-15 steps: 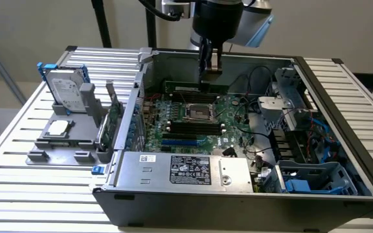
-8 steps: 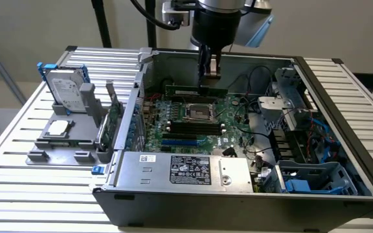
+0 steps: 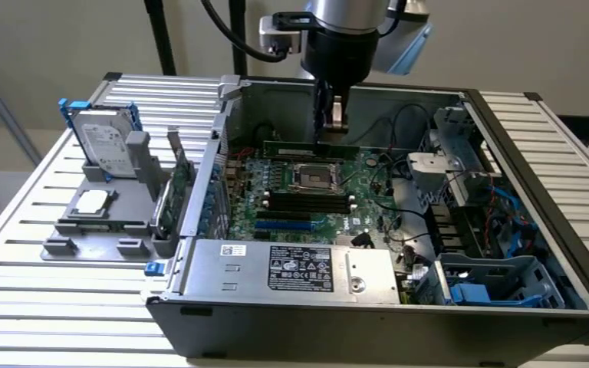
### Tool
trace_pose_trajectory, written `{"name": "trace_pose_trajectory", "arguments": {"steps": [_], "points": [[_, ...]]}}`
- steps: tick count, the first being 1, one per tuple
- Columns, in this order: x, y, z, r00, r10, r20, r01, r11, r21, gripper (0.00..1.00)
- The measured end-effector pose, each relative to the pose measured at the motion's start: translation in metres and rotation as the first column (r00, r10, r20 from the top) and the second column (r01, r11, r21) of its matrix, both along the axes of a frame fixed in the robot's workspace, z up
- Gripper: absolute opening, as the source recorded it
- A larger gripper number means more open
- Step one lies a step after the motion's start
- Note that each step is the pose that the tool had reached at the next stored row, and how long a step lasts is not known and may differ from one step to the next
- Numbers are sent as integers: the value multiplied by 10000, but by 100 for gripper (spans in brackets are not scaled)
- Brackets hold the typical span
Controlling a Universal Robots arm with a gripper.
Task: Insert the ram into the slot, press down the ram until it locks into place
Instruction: 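Insert the ram into the slot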
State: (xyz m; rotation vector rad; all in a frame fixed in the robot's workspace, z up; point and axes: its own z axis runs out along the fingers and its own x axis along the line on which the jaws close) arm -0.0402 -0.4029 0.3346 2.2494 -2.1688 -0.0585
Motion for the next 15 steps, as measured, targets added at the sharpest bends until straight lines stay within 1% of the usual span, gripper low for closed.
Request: {"name": "trace_pose_trajectory", "arguments": {"steps": [6,15], "points": [[61,31,-109,10000,37,0,-37,10000,0,13],[71,34,-272,10000,50,0,-50,10000,0,13]]}}
